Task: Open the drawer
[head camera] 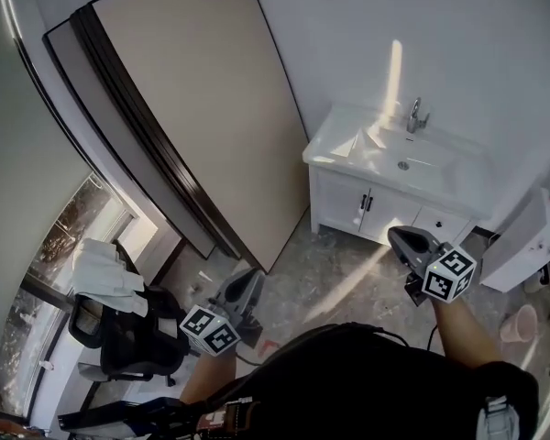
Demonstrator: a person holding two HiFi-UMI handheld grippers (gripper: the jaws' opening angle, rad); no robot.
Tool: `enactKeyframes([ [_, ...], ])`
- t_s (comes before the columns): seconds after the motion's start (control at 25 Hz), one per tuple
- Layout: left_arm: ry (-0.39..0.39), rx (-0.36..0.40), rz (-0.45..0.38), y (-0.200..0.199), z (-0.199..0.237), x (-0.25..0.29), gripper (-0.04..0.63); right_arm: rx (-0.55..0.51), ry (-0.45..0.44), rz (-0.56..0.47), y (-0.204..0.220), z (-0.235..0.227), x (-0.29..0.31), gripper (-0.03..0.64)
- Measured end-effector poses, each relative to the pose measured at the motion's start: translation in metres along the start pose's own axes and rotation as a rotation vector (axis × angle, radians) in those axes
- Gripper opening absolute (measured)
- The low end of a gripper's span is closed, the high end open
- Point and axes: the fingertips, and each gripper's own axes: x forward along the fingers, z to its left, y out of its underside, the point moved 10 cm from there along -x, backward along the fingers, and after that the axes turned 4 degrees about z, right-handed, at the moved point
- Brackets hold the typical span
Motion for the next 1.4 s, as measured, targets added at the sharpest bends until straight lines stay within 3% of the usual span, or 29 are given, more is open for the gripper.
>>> enactKeyframes([
  [0.32,0.100,0.014,0.041,-0.046,0.109,0.015,-0.009,0.014,0.099,-0.038,-0.013,0.012,0.087,0.002],
  [0.64,0.103,0.003,0.066,-0.060,0.169,0.044,-0.009,0.043,0.119,-0.015,-0.009,-0.013,0.141,0.002],
  [0.88,0.078,0.006,0.070,-0.058,0.189,0.097,-0.009,0.051,0.086,-0.020,-0.011,-0.075,0.169,0.002],
  [1.4,-0.025,0.009,0.042,-0.064,0.185,0.283,-0.009,0.046,-0.071,0.021,-0.047,-0.277,0.217,0.002],
])
